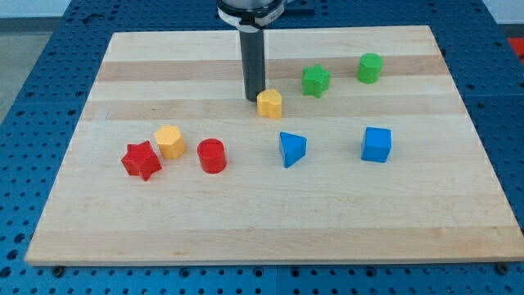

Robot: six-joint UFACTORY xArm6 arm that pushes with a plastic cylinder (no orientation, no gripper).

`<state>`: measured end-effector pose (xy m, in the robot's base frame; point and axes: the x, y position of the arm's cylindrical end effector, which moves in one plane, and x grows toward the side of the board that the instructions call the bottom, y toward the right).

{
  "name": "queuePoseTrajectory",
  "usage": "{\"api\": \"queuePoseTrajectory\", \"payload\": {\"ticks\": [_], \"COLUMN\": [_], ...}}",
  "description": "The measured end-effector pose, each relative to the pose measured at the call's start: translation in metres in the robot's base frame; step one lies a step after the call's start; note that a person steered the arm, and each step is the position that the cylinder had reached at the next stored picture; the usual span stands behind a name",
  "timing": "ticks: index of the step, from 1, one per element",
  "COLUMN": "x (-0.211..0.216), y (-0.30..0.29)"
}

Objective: Move the green star up a bit

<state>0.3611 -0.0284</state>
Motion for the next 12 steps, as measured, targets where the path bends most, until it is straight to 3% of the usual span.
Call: {"api": "queuePoseTrajectory", "payload": {"ticks": [1, 2, 3, 5, 6, 7, 9, 10, 12], "x": [-0.027, -0.019, 0.048, 0.041, -0.028, -0.062, -0.062, -0.037, -0.046], "y": [0.028, 0.035, 0.068, 0.068, 0.091, 0.098, 0.075, 0.004, 0.006]}}
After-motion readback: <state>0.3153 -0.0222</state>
